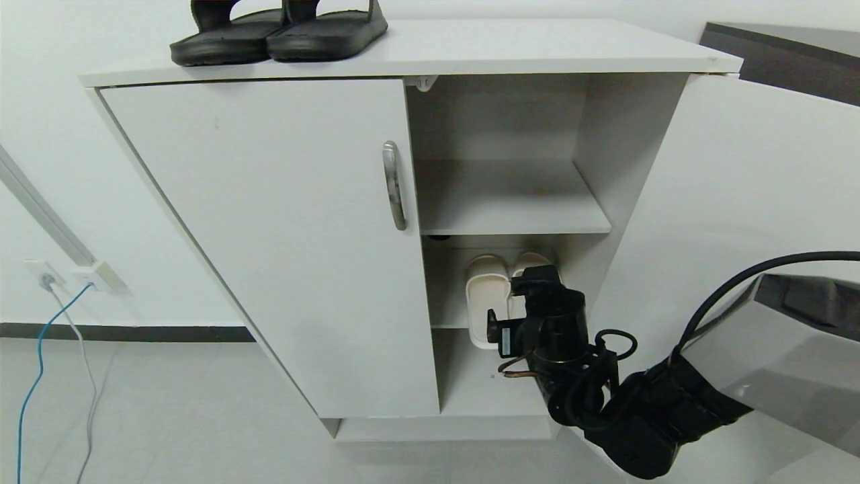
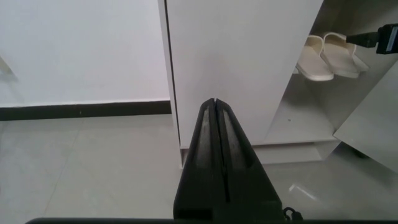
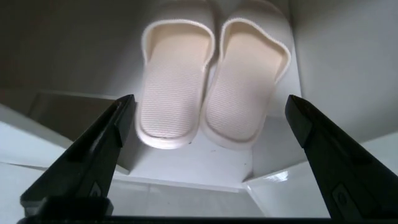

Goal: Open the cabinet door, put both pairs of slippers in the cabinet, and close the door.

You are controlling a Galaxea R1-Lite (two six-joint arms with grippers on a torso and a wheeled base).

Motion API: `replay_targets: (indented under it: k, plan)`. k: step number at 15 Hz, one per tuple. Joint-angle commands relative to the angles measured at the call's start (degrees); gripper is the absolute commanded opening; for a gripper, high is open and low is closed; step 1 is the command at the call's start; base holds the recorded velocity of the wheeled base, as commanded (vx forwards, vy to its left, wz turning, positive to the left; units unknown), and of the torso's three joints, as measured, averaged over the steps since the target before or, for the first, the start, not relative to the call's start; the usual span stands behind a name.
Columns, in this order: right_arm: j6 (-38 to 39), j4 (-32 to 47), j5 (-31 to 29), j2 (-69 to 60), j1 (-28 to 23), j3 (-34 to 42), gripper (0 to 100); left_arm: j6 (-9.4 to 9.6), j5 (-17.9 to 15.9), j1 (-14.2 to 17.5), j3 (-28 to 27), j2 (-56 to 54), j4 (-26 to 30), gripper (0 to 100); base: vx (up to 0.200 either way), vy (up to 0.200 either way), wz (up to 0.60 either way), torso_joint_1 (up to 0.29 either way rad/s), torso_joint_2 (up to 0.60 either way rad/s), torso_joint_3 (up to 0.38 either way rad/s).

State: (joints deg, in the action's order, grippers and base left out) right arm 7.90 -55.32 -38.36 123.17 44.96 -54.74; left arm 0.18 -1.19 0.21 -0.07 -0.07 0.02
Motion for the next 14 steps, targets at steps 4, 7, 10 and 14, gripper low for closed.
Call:
replay_targets:
  k: [4, 7, 10, 14]
  plan:
    - [-0.08, -0.05, 0.04, -0.74, 1.01, 0.95, 100, 0.08, -0.04, -0.03, -0.01, 0.07, -0.02, 0, -0.050, 0.000, 0.00, -0.001, 0.00, 0.001]
    - [-0.08, -0.05, -0.04, -1.53, 1.18, 1.65, 100, -0.27, 0.14, -0.03, -0.01, 0.07, -0.02, 0, 0.000, 0.000, 0.00, 0.000, 0.00, 0.000]
    - [-0.17, -0.05, -0.04, -2.15, 1.45, 2.35, 100, -0.27, 0.05, -0.03, -0.01, 0.07, -0.02, 0, 0.000, 0.000, 0.00, 0.000, 0.00, 0.000]
    - [-0.25, -0.05, -0.66, -2.15, 1.80, 2.53, 100, -0.27, -0.04, -0.03, -0.01, 0.07, 0.06, 0, 0.000, 0.000, 0.00, 0.000, 0.00, 0.000]
